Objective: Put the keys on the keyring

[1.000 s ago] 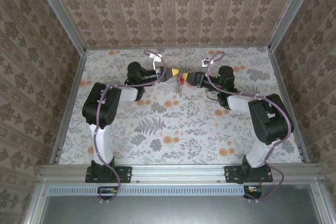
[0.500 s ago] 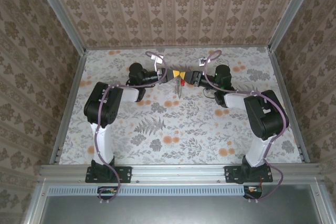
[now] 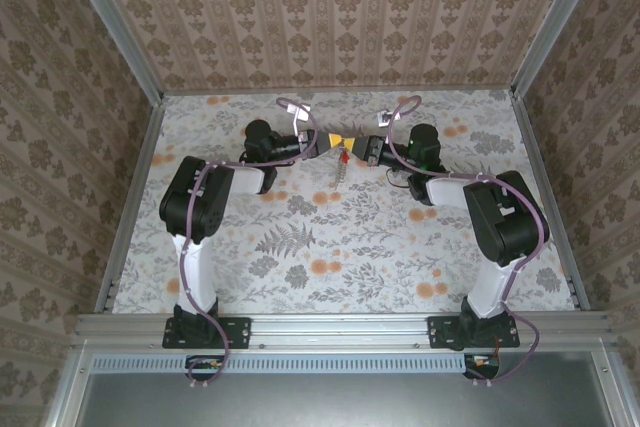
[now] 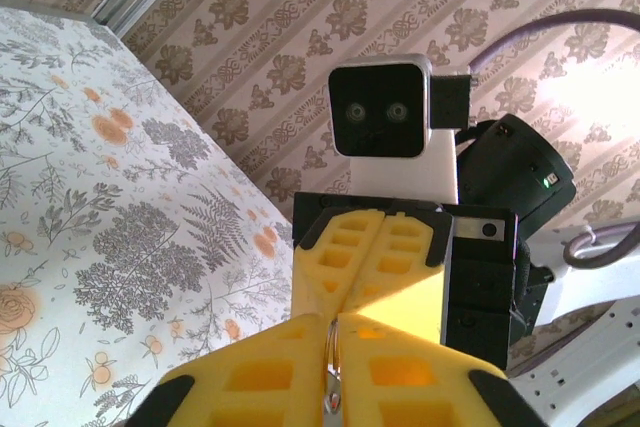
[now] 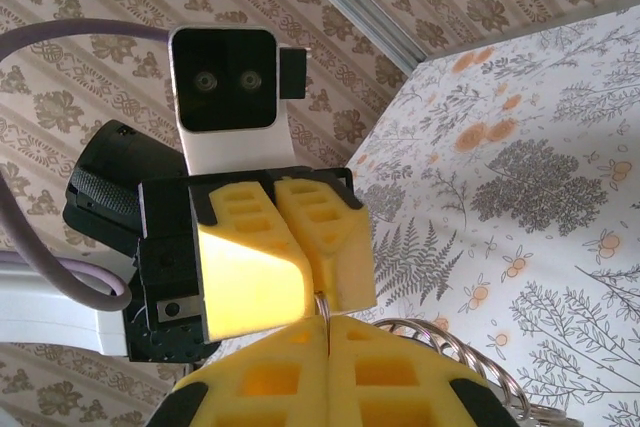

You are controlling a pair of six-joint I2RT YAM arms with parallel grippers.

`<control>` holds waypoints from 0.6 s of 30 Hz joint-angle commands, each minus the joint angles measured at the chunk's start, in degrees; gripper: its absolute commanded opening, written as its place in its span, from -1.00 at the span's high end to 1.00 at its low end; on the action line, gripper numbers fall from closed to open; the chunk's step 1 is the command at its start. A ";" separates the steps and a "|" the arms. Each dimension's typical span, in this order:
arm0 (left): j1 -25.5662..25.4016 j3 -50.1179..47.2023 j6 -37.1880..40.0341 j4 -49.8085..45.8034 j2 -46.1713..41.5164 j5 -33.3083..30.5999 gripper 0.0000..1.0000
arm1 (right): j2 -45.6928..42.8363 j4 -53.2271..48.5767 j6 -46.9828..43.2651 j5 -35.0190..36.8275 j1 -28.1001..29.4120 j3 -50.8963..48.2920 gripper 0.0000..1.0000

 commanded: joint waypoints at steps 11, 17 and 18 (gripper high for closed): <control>3.58 0.15 13.30 -15.47 -5.33 5.48 0.33 | -2.93 -9.00 -7.20 -4.20 -1.56 1.77 1.00; 1.72 4.74 36.33 -47.10 -9.15 6.09 0.32 | -1.76 -16.68 -10.58 -10.21 -2.18 6.14 1.00; 1.15 6.38 40.89 -53.55 -9.51 5.82 0.32 | -1.34 -17.53 -10.89 -11.13 -2.27 6.91 1.00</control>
